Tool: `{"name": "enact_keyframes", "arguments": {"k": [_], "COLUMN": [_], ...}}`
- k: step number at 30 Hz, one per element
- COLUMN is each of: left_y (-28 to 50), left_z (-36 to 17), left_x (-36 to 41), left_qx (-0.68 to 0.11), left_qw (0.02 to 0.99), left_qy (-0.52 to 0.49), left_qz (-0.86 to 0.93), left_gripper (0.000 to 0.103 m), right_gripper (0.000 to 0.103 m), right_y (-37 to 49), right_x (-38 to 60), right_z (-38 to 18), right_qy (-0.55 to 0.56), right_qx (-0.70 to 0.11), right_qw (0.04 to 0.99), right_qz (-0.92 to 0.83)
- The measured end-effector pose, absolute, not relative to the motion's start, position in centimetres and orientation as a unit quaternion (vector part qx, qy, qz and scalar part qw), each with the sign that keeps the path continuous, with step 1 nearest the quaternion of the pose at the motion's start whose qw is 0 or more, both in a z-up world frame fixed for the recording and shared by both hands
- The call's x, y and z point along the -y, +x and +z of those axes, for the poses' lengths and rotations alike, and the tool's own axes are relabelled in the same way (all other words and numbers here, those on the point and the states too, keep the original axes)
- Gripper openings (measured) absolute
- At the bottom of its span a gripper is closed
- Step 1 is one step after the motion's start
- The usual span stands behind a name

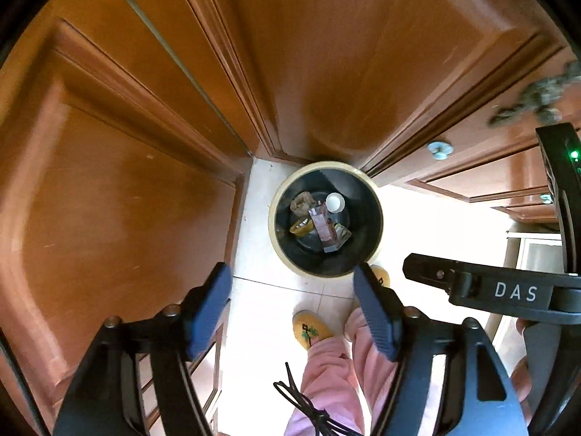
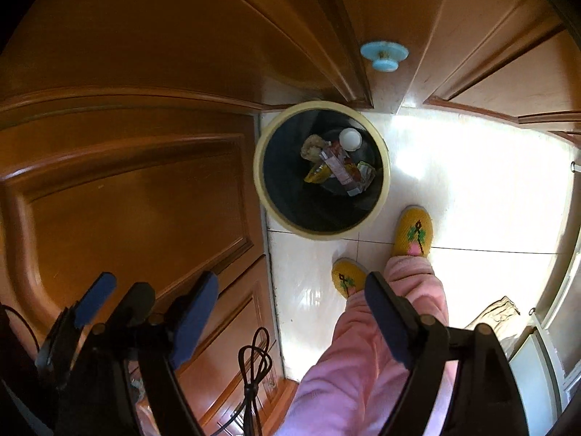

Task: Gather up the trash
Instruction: 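Raise both open tools back up toward the counter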

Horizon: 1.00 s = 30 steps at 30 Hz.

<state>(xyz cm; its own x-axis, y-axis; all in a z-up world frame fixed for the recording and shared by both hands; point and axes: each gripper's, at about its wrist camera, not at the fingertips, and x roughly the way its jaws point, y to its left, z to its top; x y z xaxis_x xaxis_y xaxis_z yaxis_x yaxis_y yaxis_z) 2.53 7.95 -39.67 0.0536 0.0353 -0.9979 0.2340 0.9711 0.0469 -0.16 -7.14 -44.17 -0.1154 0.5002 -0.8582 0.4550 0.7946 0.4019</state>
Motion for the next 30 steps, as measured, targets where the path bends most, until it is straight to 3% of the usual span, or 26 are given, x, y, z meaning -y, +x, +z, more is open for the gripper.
{"name": "enact_keyframes", "arguments": {"k": [9, 14, 22, 30], "left_y": [1.2, 0.8, 0.3, -0.2], "left_z": [-28.1, -20.9, -11.1, -2.8], "left_x": [-7.6, -7.4, -7.0, -5.9], "left_qx": [-0.638, -0.592, -0.518, -0.425], "left_qw": [0.758, 0.793, 0.839, 0.883], "left_qy": [0.096, 0.084, 0.059, 0.089], "left_qz": [-0.097, -0.119, -0.154, -0.18], "left_gripper": [0.072, 0.077, 0.082, 0.089], "right_gripper": [0.083, 0.083, 0.083, 0.083], "right_y": [-2.5, -3.3, -4.7, -5.4], "right_x": [8.0, 8.4, 8.9, 11.4], "right_z": [-31.9, -25.0, -12.9, -5.1], "right_qy": [0.299, 0.257, 0.202, 0.223], "right_qx": [-0.705, -0.673, -0.576, -0.484], "right_qw": [0.641, 0.69, 0.789, 0.845], "right_qz": [0.053, 0.071, 0.064, 0.041]}}
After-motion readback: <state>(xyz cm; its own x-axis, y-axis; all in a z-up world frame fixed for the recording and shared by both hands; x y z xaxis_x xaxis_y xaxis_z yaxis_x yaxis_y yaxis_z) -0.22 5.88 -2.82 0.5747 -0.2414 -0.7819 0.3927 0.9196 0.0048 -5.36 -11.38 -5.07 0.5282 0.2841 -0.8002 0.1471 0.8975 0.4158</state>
